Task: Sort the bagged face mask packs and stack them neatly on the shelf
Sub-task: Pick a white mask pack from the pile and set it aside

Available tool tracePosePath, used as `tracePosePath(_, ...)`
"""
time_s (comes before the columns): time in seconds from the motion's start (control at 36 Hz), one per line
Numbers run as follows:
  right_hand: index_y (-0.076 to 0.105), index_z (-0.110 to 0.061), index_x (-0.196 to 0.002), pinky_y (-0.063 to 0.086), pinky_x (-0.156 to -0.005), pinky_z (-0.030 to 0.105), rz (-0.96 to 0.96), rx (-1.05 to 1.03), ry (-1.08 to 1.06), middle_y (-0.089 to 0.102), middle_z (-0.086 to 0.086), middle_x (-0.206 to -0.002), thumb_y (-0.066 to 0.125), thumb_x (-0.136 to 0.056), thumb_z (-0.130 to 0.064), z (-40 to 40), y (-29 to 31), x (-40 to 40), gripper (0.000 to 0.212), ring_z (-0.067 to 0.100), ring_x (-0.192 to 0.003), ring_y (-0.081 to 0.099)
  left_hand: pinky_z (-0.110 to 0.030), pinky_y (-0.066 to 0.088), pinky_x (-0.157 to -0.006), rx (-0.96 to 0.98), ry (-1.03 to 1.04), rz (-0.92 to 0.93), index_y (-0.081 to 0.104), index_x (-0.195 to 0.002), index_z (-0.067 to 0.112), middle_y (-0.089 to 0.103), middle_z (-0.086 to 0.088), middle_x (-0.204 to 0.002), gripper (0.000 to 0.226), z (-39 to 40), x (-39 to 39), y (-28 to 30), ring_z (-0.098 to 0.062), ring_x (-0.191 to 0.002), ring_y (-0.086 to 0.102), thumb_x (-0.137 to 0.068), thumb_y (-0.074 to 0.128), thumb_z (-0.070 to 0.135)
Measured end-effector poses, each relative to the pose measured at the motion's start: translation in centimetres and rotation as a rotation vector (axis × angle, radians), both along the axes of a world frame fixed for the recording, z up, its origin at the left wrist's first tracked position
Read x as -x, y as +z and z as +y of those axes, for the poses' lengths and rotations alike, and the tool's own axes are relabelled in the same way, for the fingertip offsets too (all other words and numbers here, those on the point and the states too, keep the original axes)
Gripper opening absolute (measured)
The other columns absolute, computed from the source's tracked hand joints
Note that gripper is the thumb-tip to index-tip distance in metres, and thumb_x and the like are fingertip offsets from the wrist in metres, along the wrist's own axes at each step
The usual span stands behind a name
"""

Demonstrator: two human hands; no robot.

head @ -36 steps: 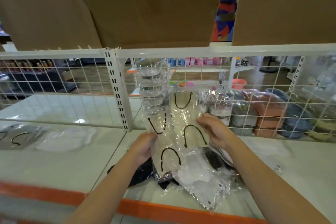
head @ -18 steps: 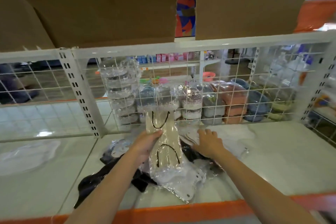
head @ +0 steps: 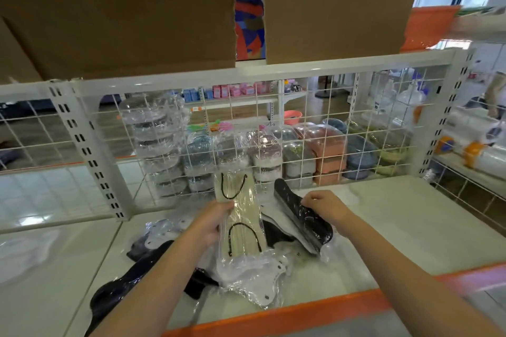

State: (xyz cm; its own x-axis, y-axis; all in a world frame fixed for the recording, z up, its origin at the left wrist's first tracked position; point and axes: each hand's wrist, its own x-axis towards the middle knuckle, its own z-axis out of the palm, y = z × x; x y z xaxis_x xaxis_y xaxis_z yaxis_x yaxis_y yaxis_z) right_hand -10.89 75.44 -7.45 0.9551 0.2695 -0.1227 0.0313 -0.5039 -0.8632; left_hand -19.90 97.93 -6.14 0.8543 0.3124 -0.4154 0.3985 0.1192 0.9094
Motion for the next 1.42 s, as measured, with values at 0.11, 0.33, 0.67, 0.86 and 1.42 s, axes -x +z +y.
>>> tracePosePath(0.11, 0.061, -0.011, -0.067, 0.043, -0.067, 0.027, -0.032, -0.06, -0.081, 0.06, 0.003, -0.071, 0.062, -0.087, -0.011, -0.5, 0.0, -0.1, 0.02, 0.018, -0.072, 0.055, -0.039, 0.034, -0.108, -0.001, 0.004, -0.001, 0.051, -0.121, 0.0, 0.055, -0.013, -0.124, 0.031, -0.1, 0.3, 0.3, -0.026, -0.118, 0.049, -0.094, 0.054, 0.017)
tracePosePath(0.33, 0.065, -0.017, -0.104, 0.041, -0.082, 0.024, -0.228, 0.29, 0.234, 0.064, -0.001, -0.102, 0.051, -0.096, -0.03, 0.1, 0.3, 1.3, 0.021, 0.014, -0.095, 0.057, -0.041, 0.028, -0.113, 0.034, 0.032, -0.037, 0.053, -0.116, 0.002, 0.05, -0.015, -0.133, 0.025, -0.2, 1.0, 0.9, -0.028, -0.129, 0.042, -0.096, 0.052, 0.016)
tracePosePath(0.67, 0.043, -0.015, -0.136, 0.029, -0.109, 0.032, -0.138, 0.621, 0.104, 0.039, 0.007, -0.144, 0.044, -0.089, -0.006, -0.7, -6.0, -2.7, 0.048, 0.026, -0.132, 0.033, -0.028, 0.047, -0.062, 0.052, 0.055, -0.035, 0.06, -0.089, 0.0, 0.064, -0.008, -0.074, 0.012, -1.1, 1.1, 1.2, -0.019, -0.07, 0.061, -0.094, 0.052, 0.007)
tracePosePath(0.86, 0.012, -0.016, -0.15, 0.034, -0.108, 0.039, -0.122, 0.743, 0.107, -0.009, 0.008, -0.159, 0.046, -0.088, -0.01, -2.3, -7.2, -3.7, 0.07, 0.032, -0.139, 0.028, -0.021, 0.049, -0.048, 0.018, 0.022, 0.023, 0.059, -0.094, 0.002, 0.063, -0.004, -0.072, 0.011, -2.2, 0.6, 1.5, -0.013, -0.062, 0.06, -0.095, 0.051, 0.01)
tracePosePath(1.42, 0.054, 0.001, -0.117, 0.051, -0.081, 0.035, 0.335, -0.759, -0.138, 0.065, 0.01, -0.093, 0.055, -0.09, -0.003, -2.3, 0.7, -2.2, 0.028, 0.022, -0.083, 0.062, -0.017, 0.046, -0.04, 0.031, -0.025, 0.02, 0.056, -0.108, -0.002, 0.062, -0.005, -0.073, 0.017, -3.5, -0.6, 1.2, -0.012, -0.058, 0.06, -0.096, 0.05, 0.008)
